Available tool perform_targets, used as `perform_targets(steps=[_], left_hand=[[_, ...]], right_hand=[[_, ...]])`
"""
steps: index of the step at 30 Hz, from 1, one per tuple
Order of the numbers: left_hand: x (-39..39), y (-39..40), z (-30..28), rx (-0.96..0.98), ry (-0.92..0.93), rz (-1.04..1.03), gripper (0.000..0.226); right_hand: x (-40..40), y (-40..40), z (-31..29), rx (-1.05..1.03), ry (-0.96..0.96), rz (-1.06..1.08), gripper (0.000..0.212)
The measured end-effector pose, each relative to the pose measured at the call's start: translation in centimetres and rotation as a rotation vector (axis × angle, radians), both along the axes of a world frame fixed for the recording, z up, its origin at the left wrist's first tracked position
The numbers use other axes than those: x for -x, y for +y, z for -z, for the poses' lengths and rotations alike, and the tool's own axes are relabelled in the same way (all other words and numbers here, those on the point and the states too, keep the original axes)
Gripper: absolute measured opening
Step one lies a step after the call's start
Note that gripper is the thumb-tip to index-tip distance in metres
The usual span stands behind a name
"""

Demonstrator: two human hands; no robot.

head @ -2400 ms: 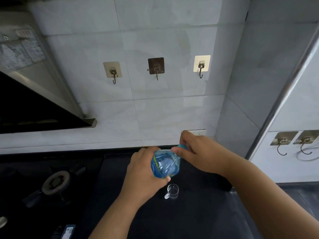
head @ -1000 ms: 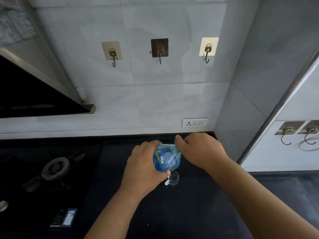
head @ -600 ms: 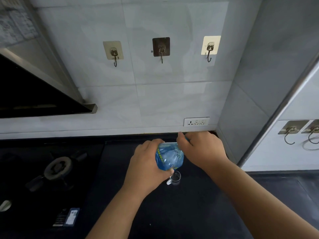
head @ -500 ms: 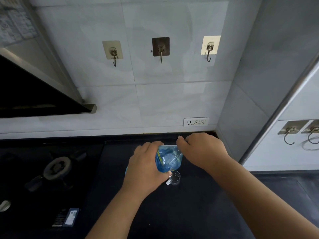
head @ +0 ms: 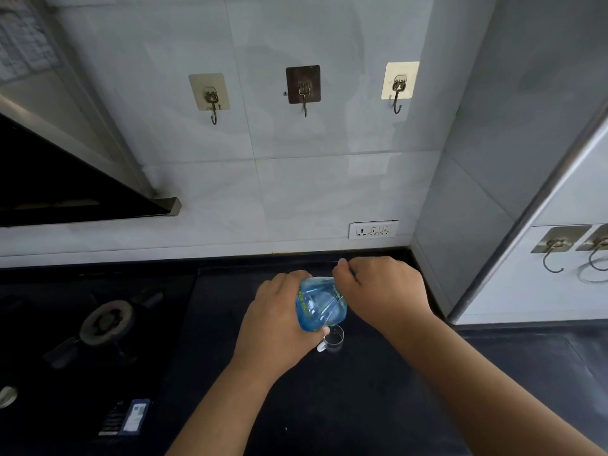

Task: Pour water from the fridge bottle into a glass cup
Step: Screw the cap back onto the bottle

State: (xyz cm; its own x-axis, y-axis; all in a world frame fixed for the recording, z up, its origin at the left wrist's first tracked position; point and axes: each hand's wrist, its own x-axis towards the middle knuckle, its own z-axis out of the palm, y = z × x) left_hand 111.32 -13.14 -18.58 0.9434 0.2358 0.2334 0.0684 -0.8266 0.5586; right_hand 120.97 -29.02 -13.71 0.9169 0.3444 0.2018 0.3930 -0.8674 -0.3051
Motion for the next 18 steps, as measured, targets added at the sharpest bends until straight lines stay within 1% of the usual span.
perform_targets(steps=[2, 3, 6, 7, 9, 10, 12, 14, 16, 18], left_hand=[[0.0, 0.2, 0.0, 0.020, 0.006, -0.004, 0.078], [0.0, 0.5, -0.1, 0.060, 0.014, -0.010, 0.078], [-0.1, 1.5, -0.6, 0.243, 0.006, -0.035, 0.074], [-0.1, 1.8, -0.8, 0.299, -0.007, -0.043, 0.074], [-0.1, 2.2, -1.6, 0.396, -0.026, -0.052, 0.078], [-0.1, 2.4, -2.1, 0.442, -0.035, -0.052, 0.079], [-0.1, 2.9, -3.1, 0.542, -0.049, -0.025, 0.079], [-0.1, 3.4, -4.1, 0.626, -0.050, 0.034, 0.079], [-0.1, 3.7, -5.0, 0.689, -0.059, 0.107, 0.081], [-0.2, 3.7, -5.6, 0.705, -0.065, 0.151, 0.084]], right_hand=[[-0.1, -0.2, 0.4, -0.103, 0.092, -0.078, 0.059], [-0.2, -0.5, 0.7, -0.192, 0.178, -0.143, 0.062], [-0.6, -1.3, 1.7, -0.576, 0.521, -0.308, 0.065], [-0.8, -1.5, 2.1, -0.654, 0.620, -0.325, 0.061], [-0.7, -1.8, 3.0, -0.721, 0.774, -0.359, 0.040], [-0.7, -2.0, 3.5, -0.743, 0.841, -0.383, 0.038], [-0.4, -2.0, 3.9, -0.791, 0.989, -0.445, 0.059], [0.1, -1.5, 4.0, -0.796, 1.063, -0.515, 0.074], [0.3, -0.7, 4.1, -0.807, 1.056, -0.542, 0.079], [0.3, 0.0, 3.7, -0.849, 1.023, -0.524, 0.081]])
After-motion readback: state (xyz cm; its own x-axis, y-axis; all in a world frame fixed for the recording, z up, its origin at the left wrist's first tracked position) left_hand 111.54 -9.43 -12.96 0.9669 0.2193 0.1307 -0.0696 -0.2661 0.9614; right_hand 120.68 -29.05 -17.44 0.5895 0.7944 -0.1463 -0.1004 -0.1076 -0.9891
